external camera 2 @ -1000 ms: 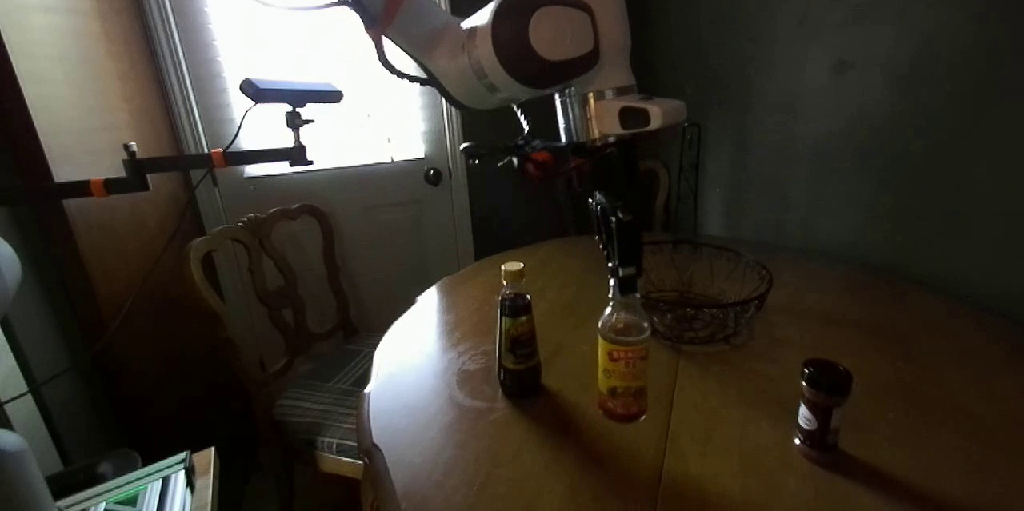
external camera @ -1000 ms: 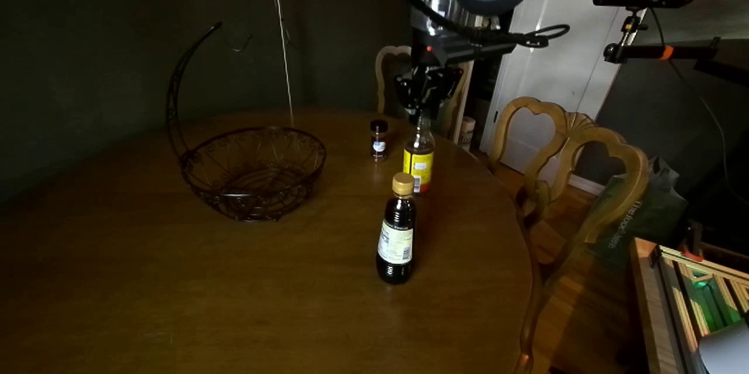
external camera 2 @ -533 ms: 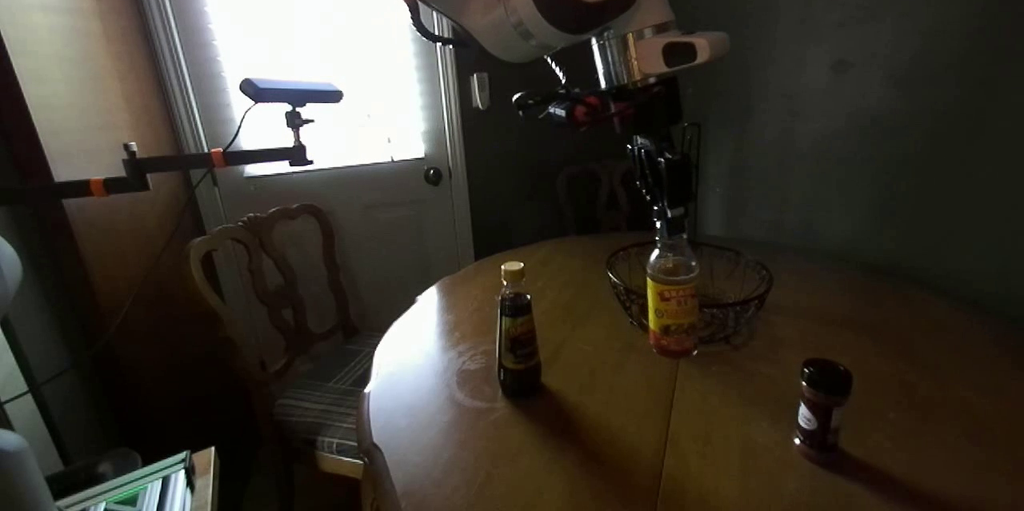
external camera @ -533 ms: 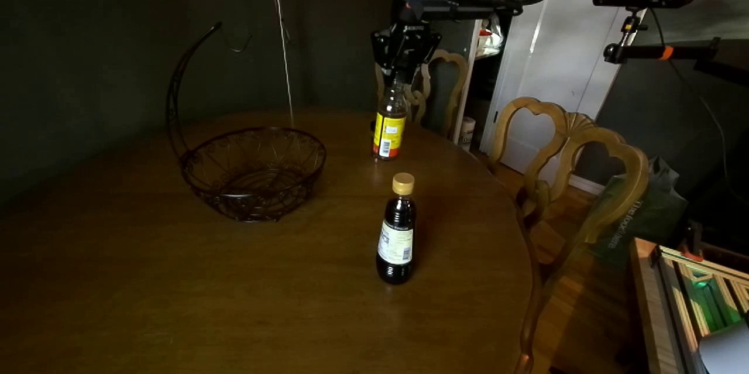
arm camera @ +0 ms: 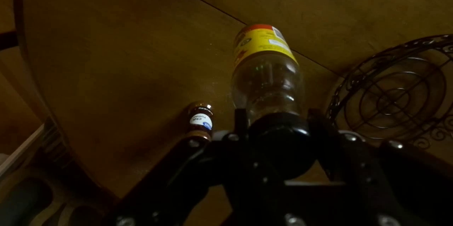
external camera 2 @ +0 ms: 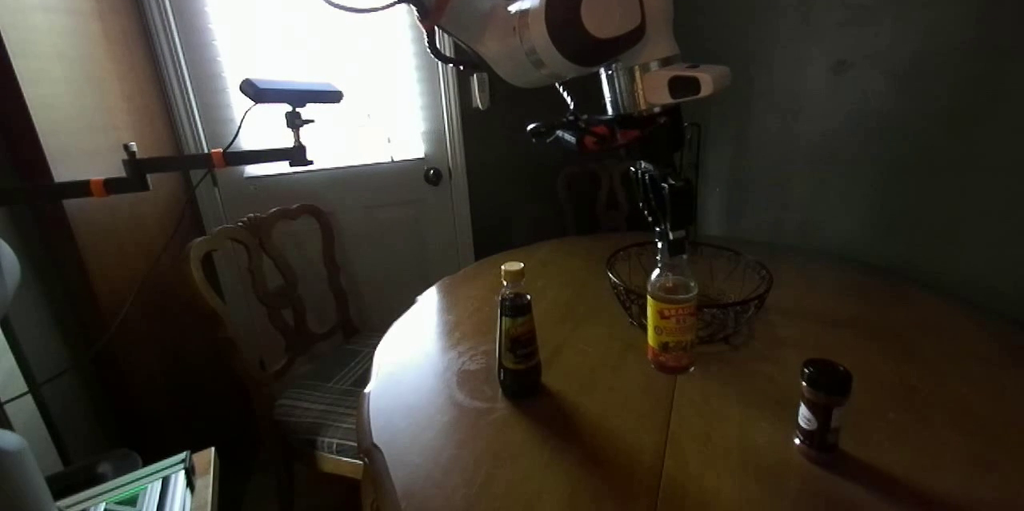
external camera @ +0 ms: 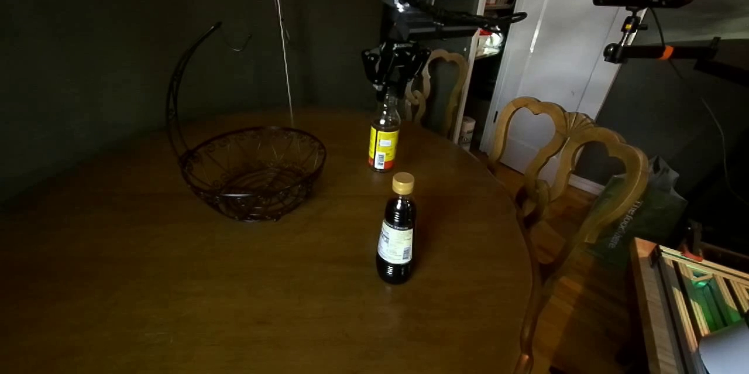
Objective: Move the bottle with the yellow label backwards.
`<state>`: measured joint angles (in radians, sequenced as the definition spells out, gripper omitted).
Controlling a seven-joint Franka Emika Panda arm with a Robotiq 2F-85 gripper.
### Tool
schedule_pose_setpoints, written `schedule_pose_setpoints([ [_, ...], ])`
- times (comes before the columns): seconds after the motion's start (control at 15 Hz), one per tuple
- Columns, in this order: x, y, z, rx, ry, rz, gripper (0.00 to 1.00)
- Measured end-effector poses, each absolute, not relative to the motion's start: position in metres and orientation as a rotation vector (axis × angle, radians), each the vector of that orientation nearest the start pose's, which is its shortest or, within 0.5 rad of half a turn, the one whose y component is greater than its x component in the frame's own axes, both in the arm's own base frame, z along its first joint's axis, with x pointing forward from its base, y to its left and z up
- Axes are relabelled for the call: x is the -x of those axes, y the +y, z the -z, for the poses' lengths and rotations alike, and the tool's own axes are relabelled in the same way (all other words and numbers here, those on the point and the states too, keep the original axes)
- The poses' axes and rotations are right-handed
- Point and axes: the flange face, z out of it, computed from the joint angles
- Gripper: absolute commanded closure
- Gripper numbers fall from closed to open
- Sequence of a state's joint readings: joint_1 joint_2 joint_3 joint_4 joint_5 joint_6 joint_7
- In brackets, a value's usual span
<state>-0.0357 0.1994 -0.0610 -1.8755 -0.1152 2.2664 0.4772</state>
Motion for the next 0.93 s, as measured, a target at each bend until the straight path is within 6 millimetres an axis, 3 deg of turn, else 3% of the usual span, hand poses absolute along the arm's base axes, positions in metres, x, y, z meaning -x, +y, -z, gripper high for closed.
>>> schedule_pose_setpoints([
  [0.47,-0.686,-0.059,-0.4,3.105,0.836,0.421,0.8],
  [0.93,-0.734,-0.079,-0.383,3.088,0.943,0.497,0.8],
])
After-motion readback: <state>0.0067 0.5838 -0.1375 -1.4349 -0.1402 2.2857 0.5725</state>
